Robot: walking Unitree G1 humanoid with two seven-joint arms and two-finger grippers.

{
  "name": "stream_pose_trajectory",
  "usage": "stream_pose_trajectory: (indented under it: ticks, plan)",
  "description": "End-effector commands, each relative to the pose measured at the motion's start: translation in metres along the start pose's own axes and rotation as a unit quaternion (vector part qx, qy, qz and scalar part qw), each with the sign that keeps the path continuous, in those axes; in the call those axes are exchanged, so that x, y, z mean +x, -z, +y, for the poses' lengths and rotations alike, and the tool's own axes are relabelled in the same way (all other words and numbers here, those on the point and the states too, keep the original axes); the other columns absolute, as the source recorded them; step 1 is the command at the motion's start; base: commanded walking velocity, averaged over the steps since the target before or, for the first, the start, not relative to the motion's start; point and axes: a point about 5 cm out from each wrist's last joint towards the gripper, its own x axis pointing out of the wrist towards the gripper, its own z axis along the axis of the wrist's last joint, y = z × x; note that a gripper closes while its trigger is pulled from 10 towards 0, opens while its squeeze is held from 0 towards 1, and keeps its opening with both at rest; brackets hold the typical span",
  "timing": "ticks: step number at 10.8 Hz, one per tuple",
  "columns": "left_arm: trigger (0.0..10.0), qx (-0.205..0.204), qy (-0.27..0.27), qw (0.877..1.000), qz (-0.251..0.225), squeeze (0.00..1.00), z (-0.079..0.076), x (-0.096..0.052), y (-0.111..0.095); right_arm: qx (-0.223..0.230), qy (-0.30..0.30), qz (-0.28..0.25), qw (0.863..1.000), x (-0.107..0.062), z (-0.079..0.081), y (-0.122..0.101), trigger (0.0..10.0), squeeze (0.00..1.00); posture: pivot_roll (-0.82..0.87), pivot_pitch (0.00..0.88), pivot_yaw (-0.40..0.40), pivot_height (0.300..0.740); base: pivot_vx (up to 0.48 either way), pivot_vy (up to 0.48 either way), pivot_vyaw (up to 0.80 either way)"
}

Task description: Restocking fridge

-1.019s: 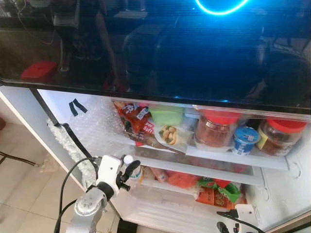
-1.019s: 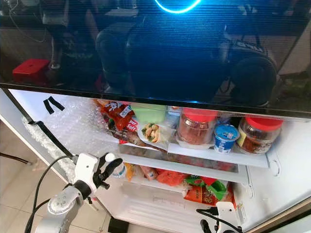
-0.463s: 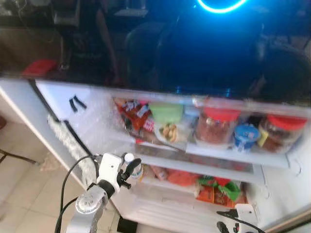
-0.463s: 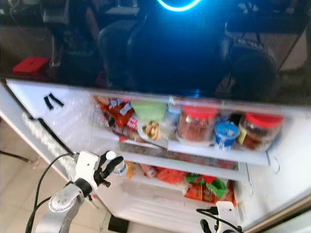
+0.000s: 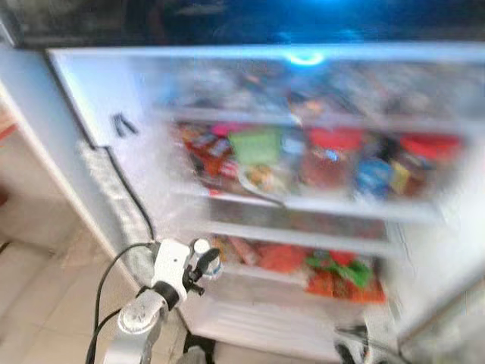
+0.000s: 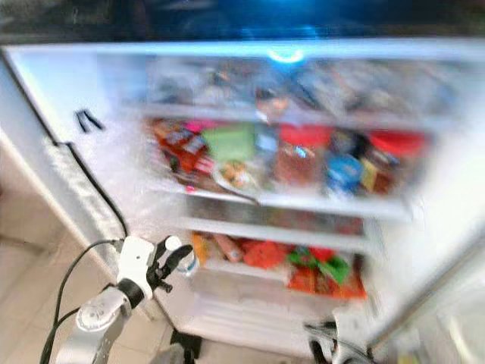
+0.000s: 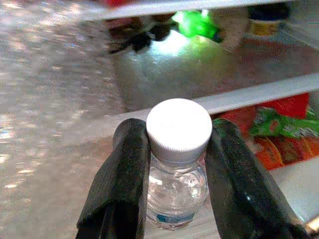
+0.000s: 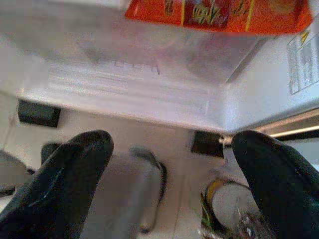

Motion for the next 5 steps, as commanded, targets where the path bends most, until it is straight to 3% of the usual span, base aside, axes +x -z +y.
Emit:
stream_pose_trajectory:
  ticks: [1,5]
  plan:
    - [10.0,0.009,0.002,1.0,-0.003,0.0,0.002,0.003,-0.004,0.016,0.013,0.025,0.999,-0.004,-0.006,0.015,10.0,0.0,-0.06,0.017,0.05,0.651,0.0,0.0,0.0]
    - [10.0,-0.001,0.003,1.0,-0.02,0.0,0.002,0.02,-0.012,0.017,0.011,0.025,0.999,-0.004,-0.005,0.016,10.0,0.0,-0.06,0.022,0.049,0.651,0.0,0.0,0.0]
